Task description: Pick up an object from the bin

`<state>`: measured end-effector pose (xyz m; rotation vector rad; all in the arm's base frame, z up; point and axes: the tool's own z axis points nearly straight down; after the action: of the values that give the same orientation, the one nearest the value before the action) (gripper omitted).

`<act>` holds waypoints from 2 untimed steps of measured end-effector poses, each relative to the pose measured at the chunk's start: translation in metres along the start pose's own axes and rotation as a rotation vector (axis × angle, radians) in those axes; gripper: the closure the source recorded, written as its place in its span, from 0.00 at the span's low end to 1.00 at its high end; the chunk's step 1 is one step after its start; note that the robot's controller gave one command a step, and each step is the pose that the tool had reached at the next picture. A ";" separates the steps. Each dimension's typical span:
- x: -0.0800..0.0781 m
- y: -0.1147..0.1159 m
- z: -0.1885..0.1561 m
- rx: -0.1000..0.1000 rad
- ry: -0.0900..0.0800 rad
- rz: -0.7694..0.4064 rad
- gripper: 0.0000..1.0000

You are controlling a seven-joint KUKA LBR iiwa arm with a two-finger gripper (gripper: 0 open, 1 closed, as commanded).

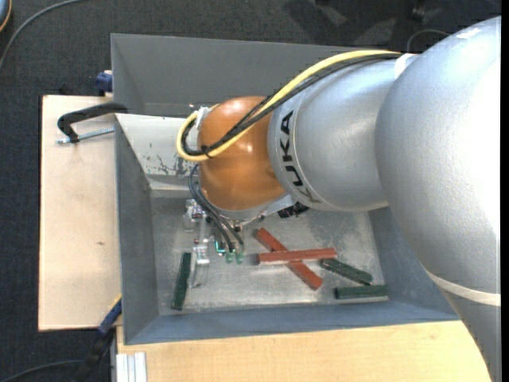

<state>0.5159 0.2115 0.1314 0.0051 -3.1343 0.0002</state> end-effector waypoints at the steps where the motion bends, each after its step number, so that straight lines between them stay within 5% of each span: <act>1: 0.016 0.018 0.062 0.001 -0.004 -0.517 0.00; 2: 0.024 0.023 0.030 0.001 -0.014 -0.844 0.00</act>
Offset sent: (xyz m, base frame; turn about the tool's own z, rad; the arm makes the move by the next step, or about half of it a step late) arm -0.0152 0.0169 -0.0614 -0.5157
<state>0.4917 0.2340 0.1018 1.2938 -2.8707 -0.0032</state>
